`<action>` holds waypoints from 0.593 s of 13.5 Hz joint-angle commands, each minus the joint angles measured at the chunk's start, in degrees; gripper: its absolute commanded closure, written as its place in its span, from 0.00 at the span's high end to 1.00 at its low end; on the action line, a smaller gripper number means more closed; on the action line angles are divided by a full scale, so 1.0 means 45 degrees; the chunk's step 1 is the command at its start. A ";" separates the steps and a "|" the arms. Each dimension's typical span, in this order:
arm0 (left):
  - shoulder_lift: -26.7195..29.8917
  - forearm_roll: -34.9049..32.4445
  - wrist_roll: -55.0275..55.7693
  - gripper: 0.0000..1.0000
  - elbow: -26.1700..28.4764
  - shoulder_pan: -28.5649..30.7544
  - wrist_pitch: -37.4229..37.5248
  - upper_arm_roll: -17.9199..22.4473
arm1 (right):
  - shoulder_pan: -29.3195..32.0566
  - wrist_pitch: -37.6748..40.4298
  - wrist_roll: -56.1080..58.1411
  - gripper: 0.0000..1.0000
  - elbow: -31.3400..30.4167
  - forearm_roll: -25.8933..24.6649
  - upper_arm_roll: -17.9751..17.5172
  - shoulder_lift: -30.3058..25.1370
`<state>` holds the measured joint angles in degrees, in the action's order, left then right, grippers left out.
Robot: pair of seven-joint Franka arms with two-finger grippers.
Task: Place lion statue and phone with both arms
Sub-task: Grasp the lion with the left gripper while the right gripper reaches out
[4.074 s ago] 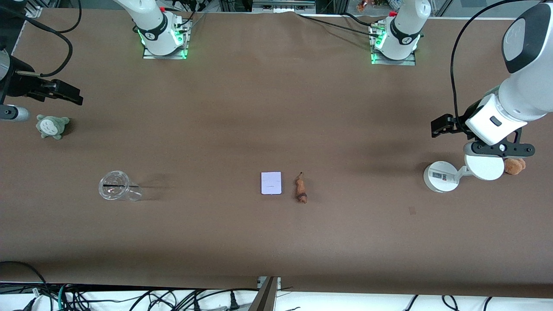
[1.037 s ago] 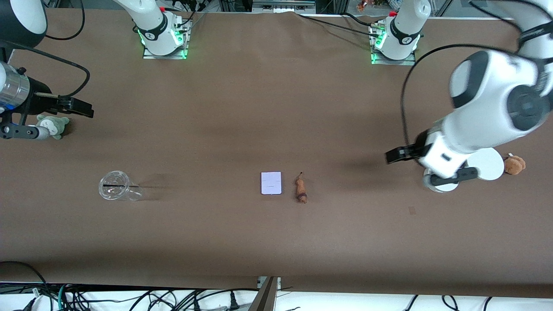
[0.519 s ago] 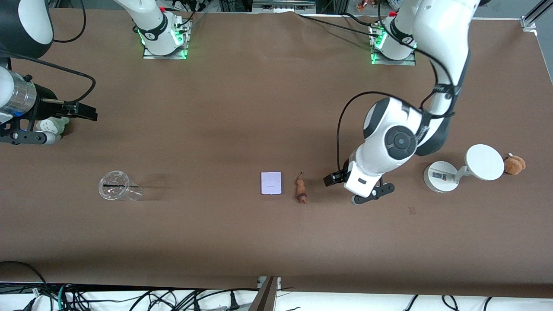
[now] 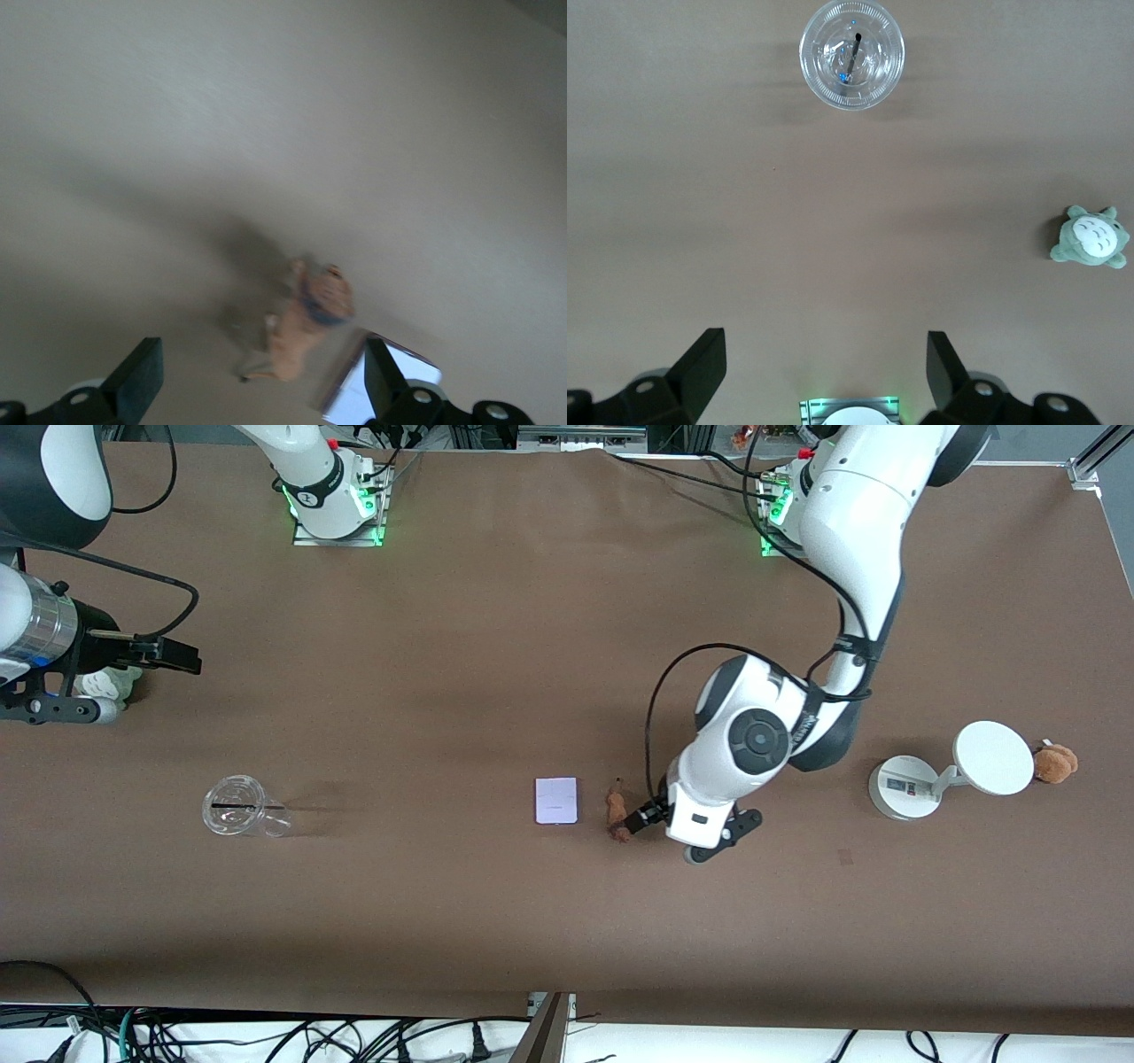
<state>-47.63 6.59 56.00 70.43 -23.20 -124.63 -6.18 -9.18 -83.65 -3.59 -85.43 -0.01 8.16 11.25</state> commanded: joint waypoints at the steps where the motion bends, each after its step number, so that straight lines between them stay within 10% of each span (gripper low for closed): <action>1: -0.0976 -0.0018 0.0076 1.00 -0.0984 -0.0546 -0.0759 0.0240 | -0.0262 -0.0664 0.0153 1.00 0.0099 0.0159 -0.0055 0.0526; 8: -0.1876 -0.2594 -0.1057 1.00 -0.0964 -0.1367 -0.1446 0.0319 | -0.1707 -0.3341 -0.0256 1.00 0.0118 0.0198 -0.0055 0.2283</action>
<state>-54.26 -2.74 53.01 68.58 -27.95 -131.28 -5.70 -15.39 -95.99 -3.93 -85.51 0.12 7.62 18.86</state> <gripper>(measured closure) 0.000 0.000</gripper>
